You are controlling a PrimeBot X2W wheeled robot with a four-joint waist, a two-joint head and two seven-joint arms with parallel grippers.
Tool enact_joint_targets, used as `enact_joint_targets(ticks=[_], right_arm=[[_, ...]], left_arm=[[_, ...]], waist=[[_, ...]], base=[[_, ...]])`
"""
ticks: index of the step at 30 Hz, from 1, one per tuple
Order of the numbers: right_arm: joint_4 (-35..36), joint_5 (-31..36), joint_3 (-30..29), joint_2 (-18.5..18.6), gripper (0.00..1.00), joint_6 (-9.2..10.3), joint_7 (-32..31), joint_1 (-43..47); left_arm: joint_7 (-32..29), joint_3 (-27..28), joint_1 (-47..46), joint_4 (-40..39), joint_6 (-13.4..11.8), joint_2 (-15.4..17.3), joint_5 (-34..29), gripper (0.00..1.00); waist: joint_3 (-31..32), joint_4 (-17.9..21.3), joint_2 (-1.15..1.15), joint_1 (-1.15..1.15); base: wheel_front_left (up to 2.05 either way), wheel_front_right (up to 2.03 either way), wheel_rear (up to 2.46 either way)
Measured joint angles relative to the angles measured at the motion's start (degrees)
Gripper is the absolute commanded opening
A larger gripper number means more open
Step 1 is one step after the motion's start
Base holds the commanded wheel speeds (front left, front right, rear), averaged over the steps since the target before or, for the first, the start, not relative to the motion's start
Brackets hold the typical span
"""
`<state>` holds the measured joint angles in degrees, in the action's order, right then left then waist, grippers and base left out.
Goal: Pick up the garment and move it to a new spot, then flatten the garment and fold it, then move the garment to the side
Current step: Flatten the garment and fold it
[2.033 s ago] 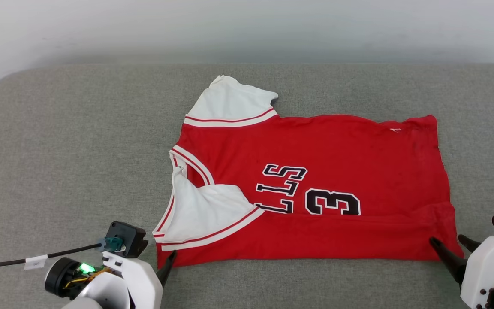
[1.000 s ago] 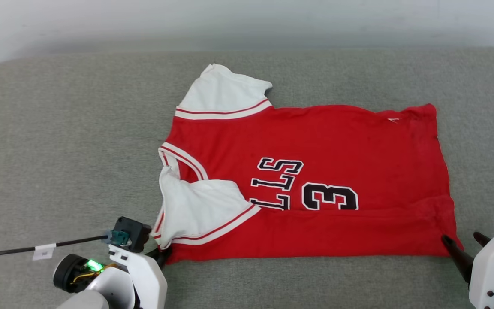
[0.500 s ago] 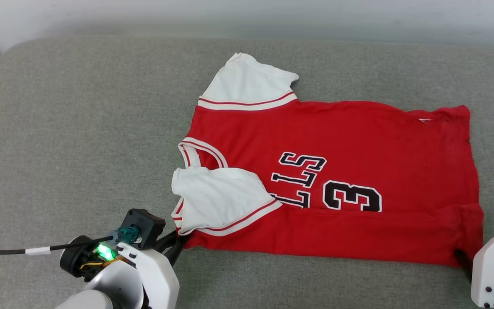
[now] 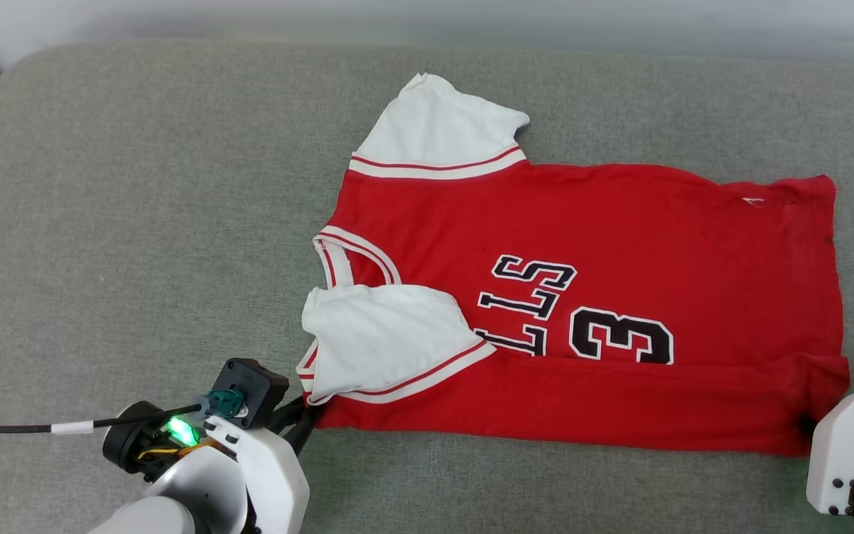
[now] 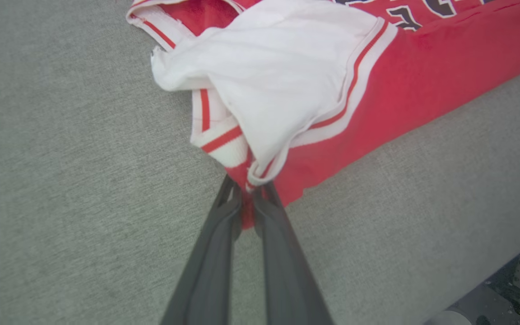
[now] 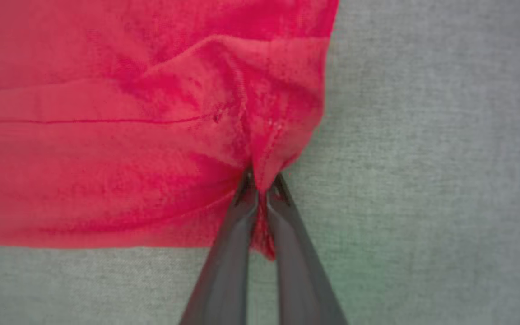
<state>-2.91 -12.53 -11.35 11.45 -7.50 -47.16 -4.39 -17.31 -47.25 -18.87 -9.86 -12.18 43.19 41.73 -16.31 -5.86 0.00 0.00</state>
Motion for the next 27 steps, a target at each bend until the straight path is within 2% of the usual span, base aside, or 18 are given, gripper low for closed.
enact_joint_targets(ticks=[4,5,14,17,23,24,25,27], right_arm=[[0.30,-0.68,0.03,1.54,0.00,-0.02,0.23,1.47],[3.13,-2.12,-0.07,2.99,0.00,-0.02,-1.81,4.88],[11.34,-4.19,-2.97,4.02,0.00,-0.03,-7.23,13.38],[12.05,-4.39,-3.01,3.90,0.00,-0.03,-7.84,15.07],[10.51,-4.21,-2.24,3.24,0.00,-0.02,-7.06,15.33],[10.12,-4.16,-2.03,3.20,1.00,-0.02,-6.36,15.18],[9.69,-4.13,-1.85,3.14,1.00,-0.02,-5.84,14.89],[9.02,-4.56,-1.33,2.96,1.00,-0.02,-5.00,14.43]], left_arm=[[-0.79,-0.53,1.21,0.62,-0.31,0.71,0.85,0.00],[-1.20,-0.74,3.53,-0.45,-1.37,1.63,1.65,0.00],[-3.81,-2.69,9.90,-3.66,-1.94,5.60,4.53,0.00],[-3.56,-3.23,11.02,-3.23,-1.88,5.43,5.00,0.00],[-0.88,-3.61,11.63,0.46,-0.59,2.48,5.95,0.00],[-0.55,-3.70,11.61,1.25,-0.33,2.19,5.93,0.45],[-0.07,-3.71,11.61,2.12,-0.18,1.82,5.90,1.00],[1.12,-3.48,11.54,3.66,-0.08,1.21,5.82,1.00]], waist=[[2.65,0.52,0.00,0.00],[5.45,1.30,0.00,0.00],[8.88,2.15,0.00,0.00],[8.93,2.31,0.00,0.00],[8.56,2.50,0.00,0.00],[8.52,2.47,0.00,0.00],[8.53,2.44,0.00,0.00],[8.71,2.38,0.00,0.00]], base=[[0.00,0.00,0.00],[0.00,0.00,0.00],[0.00,0.00,0.00],[0.00,0.00,0.00],[0.00,0.00,0.00],[0.00,0.00,0.00],[0.00,0.00,0.00],[0.00,0.00,0.00]])
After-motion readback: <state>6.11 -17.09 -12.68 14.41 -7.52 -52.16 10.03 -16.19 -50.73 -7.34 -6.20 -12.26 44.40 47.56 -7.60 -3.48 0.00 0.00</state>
